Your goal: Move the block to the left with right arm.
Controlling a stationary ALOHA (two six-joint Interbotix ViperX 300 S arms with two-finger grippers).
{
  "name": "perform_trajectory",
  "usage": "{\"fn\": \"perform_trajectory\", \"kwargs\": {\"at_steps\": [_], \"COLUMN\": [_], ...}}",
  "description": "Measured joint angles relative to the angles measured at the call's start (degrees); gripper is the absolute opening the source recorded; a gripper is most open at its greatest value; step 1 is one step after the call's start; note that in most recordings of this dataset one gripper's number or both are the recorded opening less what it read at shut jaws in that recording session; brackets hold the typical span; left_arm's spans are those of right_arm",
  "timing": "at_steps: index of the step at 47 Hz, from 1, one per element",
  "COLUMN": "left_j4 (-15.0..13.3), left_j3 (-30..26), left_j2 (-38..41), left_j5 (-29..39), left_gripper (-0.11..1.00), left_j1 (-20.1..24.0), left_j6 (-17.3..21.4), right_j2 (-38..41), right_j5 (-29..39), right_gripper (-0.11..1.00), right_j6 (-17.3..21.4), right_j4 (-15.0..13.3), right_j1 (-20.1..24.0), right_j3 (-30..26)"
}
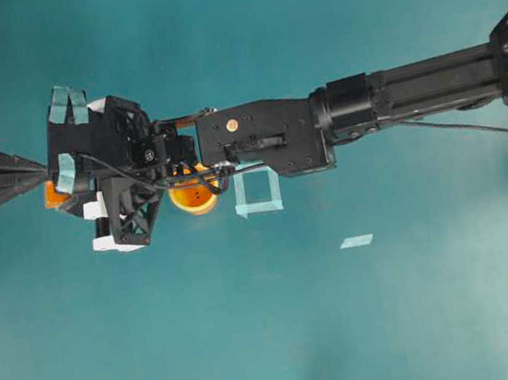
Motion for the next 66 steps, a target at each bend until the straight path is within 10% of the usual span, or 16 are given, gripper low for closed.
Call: {"fn": "perform_trajectory", "kwargs": {"at_steps": [66], "left_j4": [0.0], "left_j3": [-0.26], "left_j2": [-0.97], "left_j5": [1.58], "left_gripper": [0.0], "left_j1": [0.0], "left_j6": [0.79], "right_j2": [0.0], "right_j5": [0.0], "right_gripper": [0.38], "right_j6": [0.0], "right_j4": [0.09], "right_j1": [-0.09], "right_j3": [0.0]}}
